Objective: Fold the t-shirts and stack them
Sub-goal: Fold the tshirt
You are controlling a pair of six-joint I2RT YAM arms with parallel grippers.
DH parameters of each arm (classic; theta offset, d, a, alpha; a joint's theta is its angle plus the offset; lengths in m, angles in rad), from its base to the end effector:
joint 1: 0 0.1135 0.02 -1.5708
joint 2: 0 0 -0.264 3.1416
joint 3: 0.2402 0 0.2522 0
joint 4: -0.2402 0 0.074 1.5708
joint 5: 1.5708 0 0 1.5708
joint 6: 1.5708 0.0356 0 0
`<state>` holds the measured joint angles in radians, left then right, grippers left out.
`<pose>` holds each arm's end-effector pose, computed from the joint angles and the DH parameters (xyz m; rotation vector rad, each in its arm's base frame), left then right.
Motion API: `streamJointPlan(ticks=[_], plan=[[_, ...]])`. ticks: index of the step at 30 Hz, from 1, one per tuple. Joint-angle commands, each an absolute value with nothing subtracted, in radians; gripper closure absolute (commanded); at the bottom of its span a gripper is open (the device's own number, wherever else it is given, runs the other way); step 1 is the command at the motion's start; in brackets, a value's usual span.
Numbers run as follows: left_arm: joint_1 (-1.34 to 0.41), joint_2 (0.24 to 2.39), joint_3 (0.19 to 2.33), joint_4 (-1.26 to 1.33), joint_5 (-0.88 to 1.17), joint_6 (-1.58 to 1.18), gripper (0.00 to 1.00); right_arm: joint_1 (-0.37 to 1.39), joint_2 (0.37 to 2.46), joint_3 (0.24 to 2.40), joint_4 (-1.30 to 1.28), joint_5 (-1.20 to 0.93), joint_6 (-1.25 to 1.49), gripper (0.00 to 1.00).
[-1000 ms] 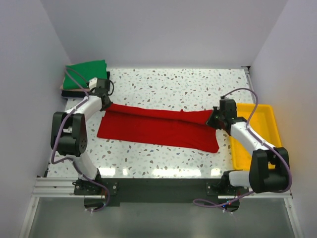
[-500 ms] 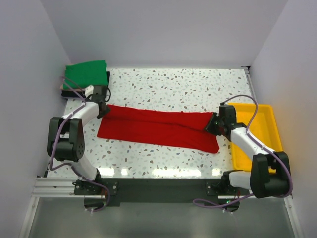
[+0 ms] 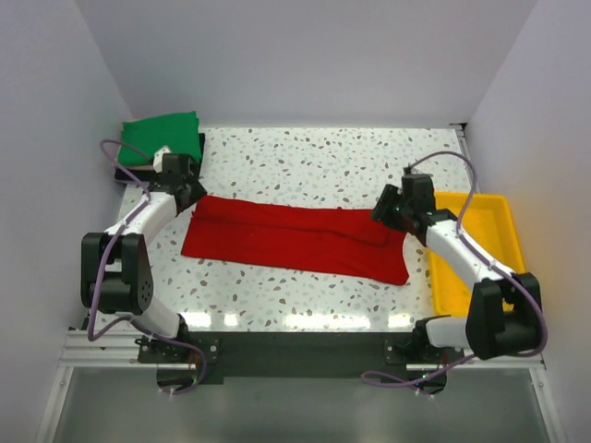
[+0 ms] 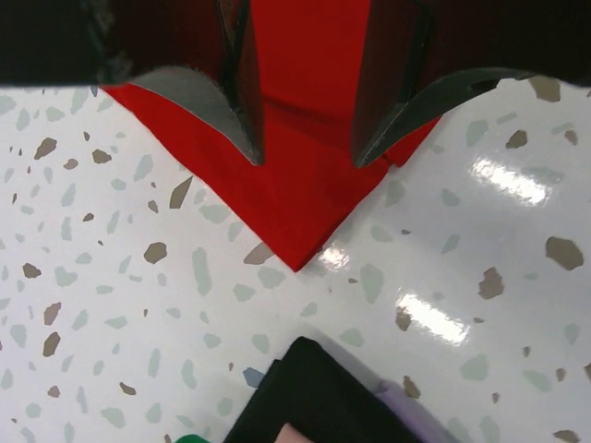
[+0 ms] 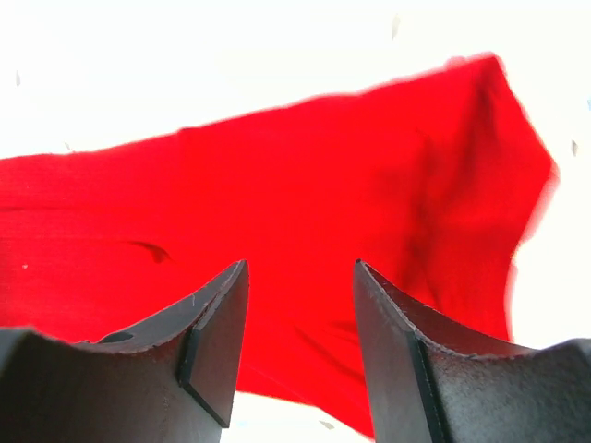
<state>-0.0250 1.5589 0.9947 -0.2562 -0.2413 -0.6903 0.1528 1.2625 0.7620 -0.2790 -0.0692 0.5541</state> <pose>0.3301 0.0003 0.2178 -0.8767 2.1926 -0.0574 0.2581 0.0422 0.2232 0.4422 2.3473 0.4228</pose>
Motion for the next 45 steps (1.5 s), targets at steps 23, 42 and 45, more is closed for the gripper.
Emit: streamJointPlan(ticks=[23, 42, 45], plan=[[-0.055, 1.766, 1.124, -0.213, -0.121, -0.618, 0.58, 0.491, 1.848, 1.301, -0.331, 0.360, 0.545, 0.49], [-0.054, 1.759, 1.060, -0.235, -0.143, -0.661, 0.61, 0.503, 1.800, 1.240, -0.307, 0.321, 0.581, 0.96], [-0.052, 1.758, 1.052, -0.239, -0.143, -0.669, 0.62, 0.505, 1.764, 1.207, -0.304, 0.311, 0.594, 0.99]])
